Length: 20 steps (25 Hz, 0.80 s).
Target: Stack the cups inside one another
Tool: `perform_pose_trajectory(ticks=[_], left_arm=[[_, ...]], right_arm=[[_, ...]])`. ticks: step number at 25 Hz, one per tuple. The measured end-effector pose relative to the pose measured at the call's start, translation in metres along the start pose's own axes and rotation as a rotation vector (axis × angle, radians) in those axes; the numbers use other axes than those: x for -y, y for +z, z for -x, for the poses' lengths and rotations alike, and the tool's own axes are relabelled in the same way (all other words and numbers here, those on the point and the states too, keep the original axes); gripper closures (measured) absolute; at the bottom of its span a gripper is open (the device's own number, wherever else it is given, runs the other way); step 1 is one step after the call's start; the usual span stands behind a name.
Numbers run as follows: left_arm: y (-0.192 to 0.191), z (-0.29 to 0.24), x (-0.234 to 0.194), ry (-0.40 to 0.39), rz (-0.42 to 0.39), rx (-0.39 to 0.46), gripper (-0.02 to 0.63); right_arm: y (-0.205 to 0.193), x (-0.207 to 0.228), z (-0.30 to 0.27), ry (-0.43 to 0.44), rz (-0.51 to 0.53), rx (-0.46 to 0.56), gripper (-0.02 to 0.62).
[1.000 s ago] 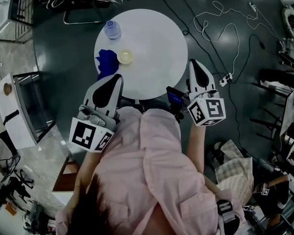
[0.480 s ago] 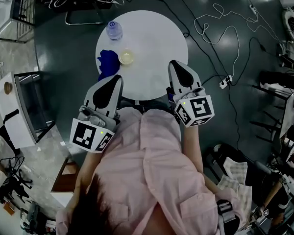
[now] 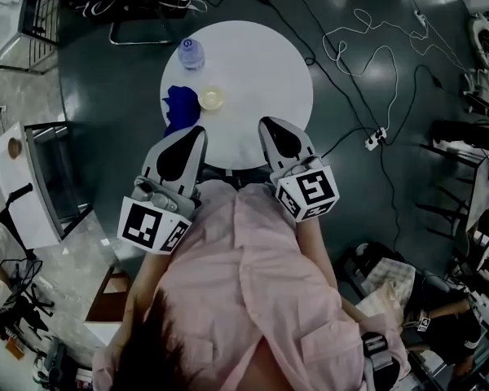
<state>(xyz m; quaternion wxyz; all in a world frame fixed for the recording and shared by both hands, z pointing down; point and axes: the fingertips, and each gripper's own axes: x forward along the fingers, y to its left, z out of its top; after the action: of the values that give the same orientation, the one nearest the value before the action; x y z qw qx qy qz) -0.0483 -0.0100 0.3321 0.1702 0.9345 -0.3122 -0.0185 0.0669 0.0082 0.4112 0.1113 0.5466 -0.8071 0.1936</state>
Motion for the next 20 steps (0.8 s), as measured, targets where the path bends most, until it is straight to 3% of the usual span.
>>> perform_pose_trajectory(ticks=[20], left_arm=[[0.0011,-0.0003,-0.0061,0.003,0.009,0.0,0.592]], right_arm=[[-0.0016,-0.0021,-0.0038,-0.004,-0.002,-0.01,0.561]])
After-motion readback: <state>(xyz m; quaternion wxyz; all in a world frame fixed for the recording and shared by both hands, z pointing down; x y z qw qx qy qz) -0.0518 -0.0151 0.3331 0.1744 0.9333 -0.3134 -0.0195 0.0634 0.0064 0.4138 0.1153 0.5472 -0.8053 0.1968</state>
